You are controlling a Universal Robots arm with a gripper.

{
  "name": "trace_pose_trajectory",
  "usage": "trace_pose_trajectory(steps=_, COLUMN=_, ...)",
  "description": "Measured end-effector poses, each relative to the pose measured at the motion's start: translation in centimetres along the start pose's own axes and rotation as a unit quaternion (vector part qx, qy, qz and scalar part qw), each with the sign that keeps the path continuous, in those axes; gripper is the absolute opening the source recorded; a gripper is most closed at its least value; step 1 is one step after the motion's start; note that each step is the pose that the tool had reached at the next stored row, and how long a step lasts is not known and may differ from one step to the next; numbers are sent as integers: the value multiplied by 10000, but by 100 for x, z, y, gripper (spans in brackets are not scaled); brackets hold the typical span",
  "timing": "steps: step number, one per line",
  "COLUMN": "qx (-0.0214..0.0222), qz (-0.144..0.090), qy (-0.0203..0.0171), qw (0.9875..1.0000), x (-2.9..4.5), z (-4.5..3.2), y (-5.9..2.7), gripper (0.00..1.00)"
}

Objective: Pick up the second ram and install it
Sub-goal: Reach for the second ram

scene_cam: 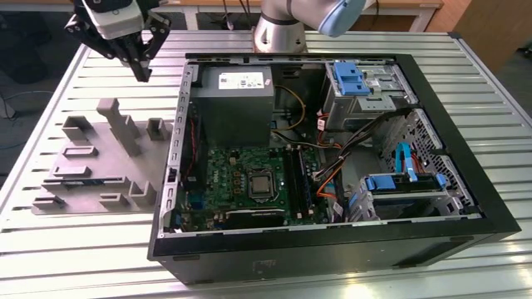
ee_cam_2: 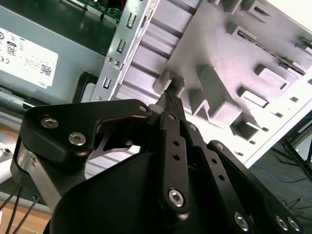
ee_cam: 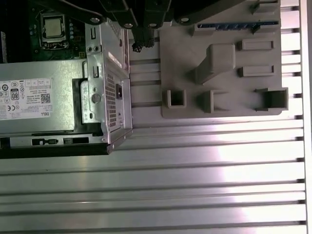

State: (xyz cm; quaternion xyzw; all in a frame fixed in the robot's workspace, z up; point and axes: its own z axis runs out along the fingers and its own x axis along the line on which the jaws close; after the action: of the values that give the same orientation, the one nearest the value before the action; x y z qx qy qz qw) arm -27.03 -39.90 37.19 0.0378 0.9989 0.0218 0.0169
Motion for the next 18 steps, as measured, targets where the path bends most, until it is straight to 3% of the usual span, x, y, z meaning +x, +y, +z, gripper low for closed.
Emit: trace_pose_trajectory(steps=18, qx=0, qz=0, qy=0, qw=10000, x=333, z=103, y=-40, gripper=11)
